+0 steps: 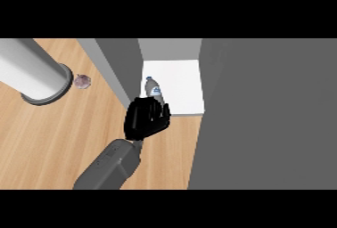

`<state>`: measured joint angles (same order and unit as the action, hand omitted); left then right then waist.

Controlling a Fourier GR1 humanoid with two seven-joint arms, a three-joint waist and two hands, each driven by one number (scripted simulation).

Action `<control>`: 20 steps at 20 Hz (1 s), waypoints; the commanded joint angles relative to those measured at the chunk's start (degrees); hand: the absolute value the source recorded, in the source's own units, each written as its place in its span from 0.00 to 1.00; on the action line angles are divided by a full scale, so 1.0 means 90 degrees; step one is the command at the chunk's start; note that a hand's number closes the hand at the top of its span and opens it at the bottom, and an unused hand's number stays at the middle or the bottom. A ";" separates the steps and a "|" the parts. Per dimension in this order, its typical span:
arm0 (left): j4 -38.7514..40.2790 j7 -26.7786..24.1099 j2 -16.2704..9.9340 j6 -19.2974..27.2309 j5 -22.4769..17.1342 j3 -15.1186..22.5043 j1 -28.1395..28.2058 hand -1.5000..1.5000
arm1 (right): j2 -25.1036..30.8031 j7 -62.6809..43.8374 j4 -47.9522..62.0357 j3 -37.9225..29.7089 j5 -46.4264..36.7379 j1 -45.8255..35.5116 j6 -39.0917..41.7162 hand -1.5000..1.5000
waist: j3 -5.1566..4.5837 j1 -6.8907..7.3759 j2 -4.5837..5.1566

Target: Pick up the bottled water, place it into the cabinet and close the cabinet

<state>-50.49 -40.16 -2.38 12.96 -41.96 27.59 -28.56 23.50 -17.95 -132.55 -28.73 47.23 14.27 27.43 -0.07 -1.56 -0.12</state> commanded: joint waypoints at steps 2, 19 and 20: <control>-0.1083 0.0524 -0.0189 -0.0136 0.0129 0.0115 0.0385 1.00 | 0.0253 -0.0503 -0.0732 -0.0437 0.0814 0.0218 -0.0191 1.00 | 0.0006 0.0132 -0.0026; -0.3908 0.0422 -0.2527 -0.1378 0.0093 0.0181 0.3454 0.00 | 0.0103 -0.0843 -0.1697 0.1454 -0.0105 -0.0102 -0.0689 1.00 | -0.0006 0.0302 -0.0040; -0.3731 0.0247 -0.2490 -0.1405 0.0144 0.0132 0.3466 0.00 | -0.0190 -0.0893 -0.2167 0.1974 -0.0312 0.0284 -0.0665 1.00 | -0.0012 0.0213 -0.0057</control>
<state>-81.11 -36.23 -20.97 1.79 -40.55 30.48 -1.50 23.79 -21.60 -134.92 -15.98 48.55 13.92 26.00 -0.09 0.53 -0.60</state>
